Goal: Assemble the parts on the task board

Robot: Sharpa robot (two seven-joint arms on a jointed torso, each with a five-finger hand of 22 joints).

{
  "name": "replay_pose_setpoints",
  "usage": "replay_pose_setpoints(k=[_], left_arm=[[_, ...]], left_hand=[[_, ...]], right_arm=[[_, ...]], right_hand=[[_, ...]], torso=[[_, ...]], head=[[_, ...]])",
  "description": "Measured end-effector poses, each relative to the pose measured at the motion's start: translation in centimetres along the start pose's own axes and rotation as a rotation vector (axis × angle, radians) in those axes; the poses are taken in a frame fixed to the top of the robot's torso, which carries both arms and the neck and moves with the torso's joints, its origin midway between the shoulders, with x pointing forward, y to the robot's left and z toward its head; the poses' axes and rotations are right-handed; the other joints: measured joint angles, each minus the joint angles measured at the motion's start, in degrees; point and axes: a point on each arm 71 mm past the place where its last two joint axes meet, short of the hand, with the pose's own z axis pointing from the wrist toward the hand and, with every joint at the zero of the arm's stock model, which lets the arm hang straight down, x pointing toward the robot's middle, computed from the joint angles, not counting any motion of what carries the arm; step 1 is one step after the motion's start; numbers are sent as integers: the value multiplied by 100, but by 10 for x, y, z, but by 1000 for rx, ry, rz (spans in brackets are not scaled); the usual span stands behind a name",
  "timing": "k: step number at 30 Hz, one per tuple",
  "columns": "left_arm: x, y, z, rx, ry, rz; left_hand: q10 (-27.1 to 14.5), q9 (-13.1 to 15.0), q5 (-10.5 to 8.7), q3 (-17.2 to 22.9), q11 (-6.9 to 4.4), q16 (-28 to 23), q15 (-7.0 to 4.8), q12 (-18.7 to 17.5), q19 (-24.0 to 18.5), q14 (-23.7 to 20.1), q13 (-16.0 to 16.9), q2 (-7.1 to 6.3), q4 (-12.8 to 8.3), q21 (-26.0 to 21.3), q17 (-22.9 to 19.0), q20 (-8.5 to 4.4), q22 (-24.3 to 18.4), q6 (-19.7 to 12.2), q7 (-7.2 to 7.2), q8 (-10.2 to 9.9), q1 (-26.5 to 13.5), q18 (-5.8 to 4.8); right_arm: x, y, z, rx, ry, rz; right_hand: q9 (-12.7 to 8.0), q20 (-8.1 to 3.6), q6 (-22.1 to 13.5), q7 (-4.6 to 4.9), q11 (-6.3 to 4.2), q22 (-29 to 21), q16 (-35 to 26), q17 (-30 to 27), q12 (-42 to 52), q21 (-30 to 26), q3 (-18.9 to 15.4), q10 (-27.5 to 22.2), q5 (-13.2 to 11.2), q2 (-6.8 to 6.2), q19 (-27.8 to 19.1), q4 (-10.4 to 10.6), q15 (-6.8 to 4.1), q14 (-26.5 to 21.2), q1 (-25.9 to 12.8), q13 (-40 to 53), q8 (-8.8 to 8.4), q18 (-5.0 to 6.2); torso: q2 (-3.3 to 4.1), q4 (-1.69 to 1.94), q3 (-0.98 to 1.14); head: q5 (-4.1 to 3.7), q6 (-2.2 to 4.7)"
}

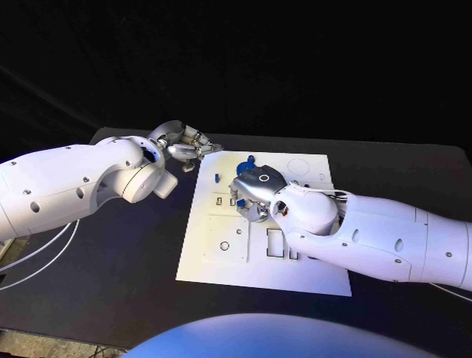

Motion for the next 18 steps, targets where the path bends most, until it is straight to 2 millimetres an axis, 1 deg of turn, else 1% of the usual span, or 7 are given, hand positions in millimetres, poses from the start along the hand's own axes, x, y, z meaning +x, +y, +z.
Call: replay_pose_setpoints(k=[3, 5, 7, 10, 12, 13, 18], left_arm=[[0, 0, 0, 0, 0, 0], [0, 0, 0, 0, 0, 0], [0, 0, 0, -1, -1, 0], [0, 0, 0, -1, -1, 0], [-1, 0, 0, -1, -1, 0], [-1, 0, 0, -1, -1, 0], [-1, 1, 0, -2, -2, -1]], left_hand=[[0, 0, 0, 0, 0, 0, 0, 0, 0, 0, 0, 0, 0, 0, 0, 0, 0, 0, 0, 0, 0, 0], [0, 0, 0, 0, 0, 0, 0, 0, 0, 0, 0, 0, 0, 0, 0, 0, 0, 0, 0, 0, 0, 1], [0, 0, 0, 0, 0, 0, 0, 0, 0, 0, 0, 0, 0, 0, 0, 0, 2, 0, 0, 0, 0, 0], [0, 0, 0, 0, 0, 0, 0, 0, 0, 0, 0, 0, 0, 0, 0, 0, 8, 0, 0, 0, 0, 0], [0, 0, 0, 0, 0, 0, 0, 0, 0, 0, 0, 0, 0, 0, 0, 0, 8, 0, 0, 0, 0, 0], [-2, -1, 0, 0, 2, 0, 0, -10, 0, 0, -5, 0, 0, 0, 0, 0, 8, 0, 0, 0, 0, 0], [-33, -12, 0, -24, 33, 0, 0, -75, 0, 0, -66, 0, 9, 0, -1, 0, 7, -3, 3, -34, 0, 0]], right_arm=[[-1, 1, -1, -3, -5, 3], [-1, 1, -2, -6, -11, 7], [-2, 2, -4, -10, -20, 13], [-4, 3, -7, -19, -39, 26], [-5, 5, -11, -27, -57, 37], [-6, 5, -12, -30, -65, 42], [-12, 5, -25, -46, -116, 74]], right_hand=[[-5, 12, -3, 3, 0, 0, 0, 0, 0, -22, -2, 0, 0, -30, 12, 2, 0, 0, -30, 0, 0, 1], [-19, 21, -50, 9, 1, 0, 0, 0, 0, -22, -46, -1, -32, -68, 21, 25, 0, 0, -68, 0, -34, 1], [-57, 41, -188, 42, 63, -1, 0, 0, 0, -22, -99, 1, -81, -98, 0, 49, 42, 1, -98, 0, -119, 1], [-95, 72, -296, 76, 63, -1, 0, 0, 0, -22, -154, 1, -134, -98, 10, 56, 54, -11, -98, -1, -192, 1], [-130, 82, -376, 109, 104, -1, 0, 0, 0, -22, -185, 0, -166, -99, -1, 58, 83, 1, -100, -1, -243, 1], [-139, 92, -396, 109, 104, -1, 0, 0, 0, -34, -202, 0, -166, -127, 9, 75, 83, 1, -127, -1, -243, 1], [-153, 103, -407, 99, 124, -2, 0, 0, 0, -55, -239, -20, -198, -128, 19, 79, 83, 1, -128, -1, -243, 1]], torso=[[1, 0, 0], [2, 0, 0], [2, 0, 3], [3, 0, 4], [3, 0, 4], [3, 0, 3], [0, 1, 4]], head=[[1, -2], [1, -3], [3, -4], [9, -13], [12, -15], [14, -16], [26, -24]])
